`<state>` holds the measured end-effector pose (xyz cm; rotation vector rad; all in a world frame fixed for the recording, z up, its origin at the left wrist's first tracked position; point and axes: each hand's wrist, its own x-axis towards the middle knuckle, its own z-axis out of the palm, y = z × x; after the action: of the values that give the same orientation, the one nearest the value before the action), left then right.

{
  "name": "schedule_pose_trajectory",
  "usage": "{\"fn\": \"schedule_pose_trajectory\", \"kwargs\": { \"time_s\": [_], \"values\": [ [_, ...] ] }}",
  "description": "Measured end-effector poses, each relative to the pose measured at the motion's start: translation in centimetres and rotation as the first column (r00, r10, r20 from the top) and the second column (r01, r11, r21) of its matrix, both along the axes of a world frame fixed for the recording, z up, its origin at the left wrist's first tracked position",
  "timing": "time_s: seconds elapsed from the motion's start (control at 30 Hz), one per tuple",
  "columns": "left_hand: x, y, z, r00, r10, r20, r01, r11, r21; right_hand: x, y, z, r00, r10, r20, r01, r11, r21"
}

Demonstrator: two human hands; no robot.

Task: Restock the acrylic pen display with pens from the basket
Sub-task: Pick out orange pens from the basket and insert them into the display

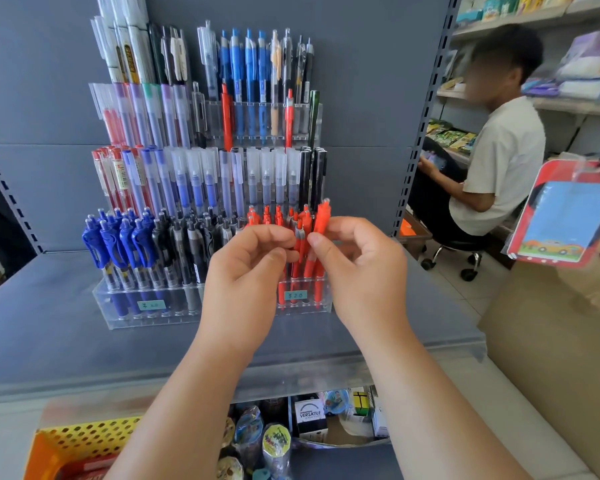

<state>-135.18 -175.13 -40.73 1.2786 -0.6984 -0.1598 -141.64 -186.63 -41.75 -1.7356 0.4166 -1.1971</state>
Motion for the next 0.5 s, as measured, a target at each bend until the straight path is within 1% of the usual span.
{"fn": "schedule_pose_trajectory", "kwargs": {
  "time_s": [0.17,0.3,0.4,0.5],
  "values": [
    [0.0,0.0,0.1,1.000,0.019,-0.006,-0.019,1.000,0.003,0.5,0.1,-0.2,0.997,-0.071,-0.033,0.070,0.997,-0.040],
    [0.2,0.1,0.1,0.999,0.045,-0.025,-0.045,0.999,-0.014,0.8,0.1,0.6,0.985,-0.153,-0.080,0.142,0.982,-0.127],
    [0.3,0.3,0.1,0.998,0.048,-0.030,-0.048,0.999,-0.016,1.0,0.1,1.0,0.966,-0.210,-0.153,0.181,0.966,-0.185],
    [0.5,0.5,0.2,0.998,0.057,-0.027,-0.057,0.998,-0.008,1.2,0.2,0.7,0.936,-0.235,-0.262,0.182,0.961,-0.210]
  ]
}}
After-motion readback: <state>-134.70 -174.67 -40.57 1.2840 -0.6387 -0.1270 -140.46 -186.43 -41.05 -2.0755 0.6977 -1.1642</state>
